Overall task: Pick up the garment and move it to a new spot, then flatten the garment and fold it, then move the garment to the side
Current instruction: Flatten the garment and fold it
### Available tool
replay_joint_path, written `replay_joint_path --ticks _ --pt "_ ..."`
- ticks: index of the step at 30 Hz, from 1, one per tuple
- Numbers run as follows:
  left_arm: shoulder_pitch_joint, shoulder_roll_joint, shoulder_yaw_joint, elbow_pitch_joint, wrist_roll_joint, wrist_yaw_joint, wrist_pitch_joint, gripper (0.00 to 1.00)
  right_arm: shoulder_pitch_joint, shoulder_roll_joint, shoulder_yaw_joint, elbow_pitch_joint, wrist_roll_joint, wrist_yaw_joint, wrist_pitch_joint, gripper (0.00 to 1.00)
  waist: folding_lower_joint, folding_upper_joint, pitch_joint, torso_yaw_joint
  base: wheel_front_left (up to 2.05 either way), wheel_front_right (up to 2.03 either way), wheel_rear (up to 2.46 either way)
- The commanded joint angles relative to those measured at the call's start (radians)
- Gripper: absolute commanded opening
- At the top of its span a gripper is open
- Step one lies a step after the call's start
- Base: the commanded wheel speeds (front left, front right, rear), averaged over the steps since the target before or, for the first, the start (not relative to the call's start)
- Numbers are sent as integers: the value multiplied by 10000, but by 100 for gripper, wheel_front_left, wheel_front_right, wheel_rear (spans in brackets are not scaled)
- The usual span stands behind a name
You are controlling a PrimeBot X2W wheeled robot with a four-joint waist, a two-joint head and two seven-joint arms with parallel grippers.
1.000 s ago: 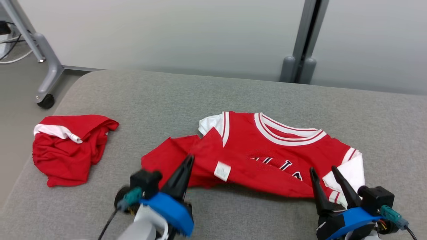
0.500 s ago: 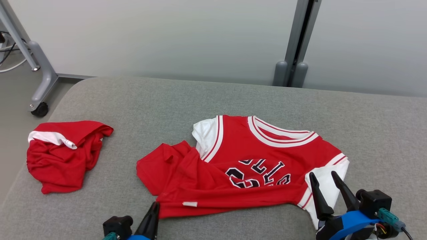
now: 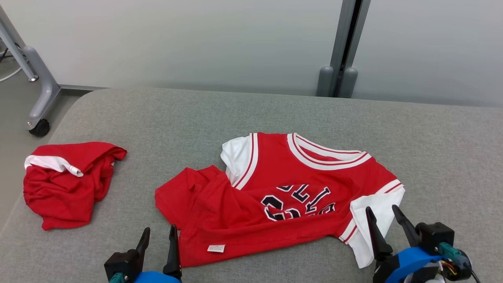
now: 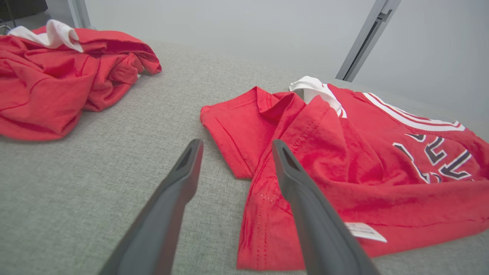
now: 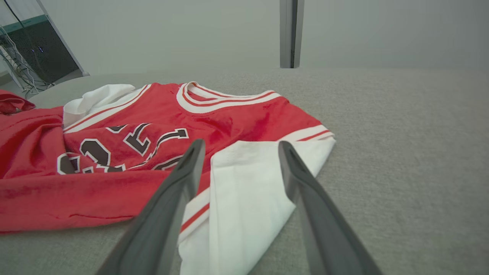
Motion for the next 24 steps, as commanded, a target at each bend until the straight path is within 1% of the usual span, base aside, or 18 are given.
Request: replay_joint_path --ticks 1,6,12,17,24 --pt "111 -71 125 -61 178 -44 -25 100 -223 28 -8 167 -139 1 -29 100 0 -1 40 1 0 0 0" --pt "-52 -185 329 22 534 -246 -25 100 -731 51 -89 903 -703 1 -29 100 0 -1 160 -29 0 0 0" --pt "-248 -235 298 127 587 -408 -25 100 -1412 134 51 1802 -1214 1 -29 100 0 -1 302 19 0 0 0" --pt "-320 -240 23 171 368 -422 -25 100 -1918 177 83 2397 -1515 1 -29 100 0 -1 471 111 0 0 0" --pt "-476 -240 -112 227 261 -395 -25 100 -2312 198 -166 3023 -2172 1 -29 100 0 -1 640 245 0 0 0"
